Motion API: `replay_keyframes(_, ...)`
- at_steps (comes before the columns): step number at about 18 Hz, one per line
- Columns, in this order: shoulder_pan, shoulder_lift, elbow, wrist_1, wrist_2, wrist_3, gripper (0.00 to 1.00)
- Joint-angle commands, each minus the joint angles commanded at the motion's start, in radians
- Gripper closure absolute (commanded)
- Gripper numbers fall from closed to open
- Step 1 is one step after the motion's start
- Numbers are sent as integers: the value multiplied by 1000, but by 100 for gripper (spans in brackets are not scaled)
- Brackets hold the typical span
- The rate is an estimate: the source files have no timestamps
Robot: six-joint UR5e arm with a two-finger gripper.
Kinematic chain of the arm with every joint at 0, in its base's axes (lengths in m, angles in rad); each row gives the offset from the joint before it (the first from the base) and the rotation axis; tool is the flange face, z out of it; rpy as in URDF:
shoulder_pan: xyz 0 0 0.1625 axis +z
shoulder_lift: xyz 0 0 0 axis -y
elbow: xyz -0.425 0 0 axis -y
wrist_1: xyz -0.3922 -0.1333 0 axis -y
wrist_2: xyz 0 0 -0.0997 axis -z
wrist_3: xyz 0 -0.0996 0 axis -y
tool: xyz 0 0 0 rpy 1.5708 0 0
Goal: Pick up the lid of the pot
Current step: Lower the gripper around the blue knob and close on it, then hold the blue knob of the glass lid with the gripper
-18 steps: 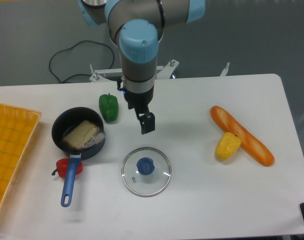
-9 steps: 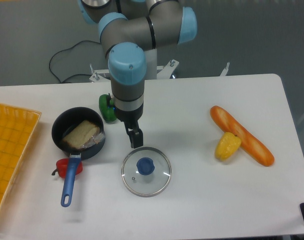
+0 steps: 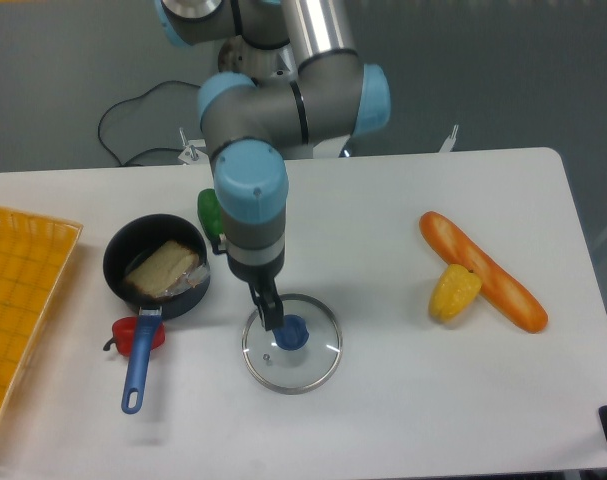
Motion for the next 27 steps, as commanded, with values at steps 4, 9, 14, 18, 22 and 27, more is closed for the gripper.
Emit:
replay_keyframes(4,11,-31,2,17,5,2,0)
replay_keyframes(9,12,-78,15,32,77,48,0)
replay_keyframes(14,40,-107,29,69,75,64,0)
replay_keyframes(18,40,-133,26,109,77,61,0)
replay_keyframes(22,40,-143,23,114,75,63,0)
replay_keyframes(27,40,-143,17,114,75,64,0)
